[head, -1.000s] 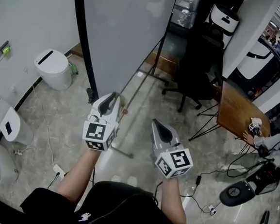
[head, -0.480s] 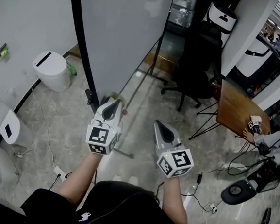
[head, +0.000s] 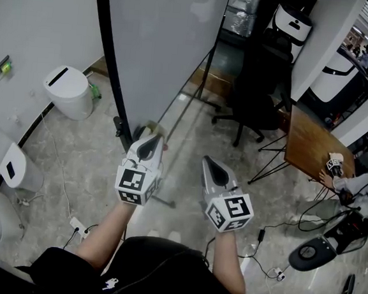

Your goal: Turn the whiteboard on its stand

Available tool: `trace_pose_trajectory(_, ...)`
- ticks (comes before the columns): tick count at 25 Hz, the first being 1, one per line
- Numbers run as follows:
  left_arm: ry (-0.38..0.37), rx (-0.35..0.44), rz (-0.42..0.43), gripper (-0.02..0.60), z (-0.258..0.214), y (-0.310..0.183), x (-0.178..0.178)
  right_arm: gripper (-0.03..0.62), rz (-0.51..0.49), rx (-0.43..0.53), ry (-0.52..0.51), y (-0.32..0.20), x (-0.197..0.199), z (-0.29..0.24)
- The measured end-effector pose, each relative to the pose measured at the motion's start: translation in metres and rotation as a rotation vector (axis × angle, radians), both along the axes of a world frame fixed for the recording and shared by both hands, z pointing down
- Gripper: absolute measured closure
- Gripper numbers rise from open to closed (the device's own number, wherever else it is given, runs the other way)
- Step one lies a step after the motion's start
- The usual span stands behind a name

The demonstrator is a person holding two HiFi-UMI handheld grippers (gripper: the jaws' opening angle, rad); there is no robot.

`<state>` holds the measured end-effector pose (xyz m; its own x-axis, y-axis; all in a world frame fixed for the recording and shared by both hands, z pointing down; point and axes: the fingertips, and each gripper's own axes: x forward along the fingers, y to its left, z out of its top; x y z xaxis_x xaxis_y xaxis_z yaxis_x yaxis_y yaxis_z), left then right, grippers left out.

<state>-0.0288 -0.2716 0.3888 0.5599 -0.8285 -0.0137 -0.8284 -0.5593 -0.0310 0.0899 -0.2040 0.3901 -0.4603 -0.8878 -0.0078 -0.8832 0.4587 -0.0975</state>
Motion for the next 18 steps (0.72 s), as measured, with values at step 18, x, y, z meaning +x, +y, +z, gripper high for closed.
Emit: trace_pose_trajectory(18, 0.033, -0.013, 0.006, 0.580, 0.0022, 0.0012, -0.0057, 0.586, -0.008, 0.000, 0.008, 0.0018, -0.0068, -0.0008)
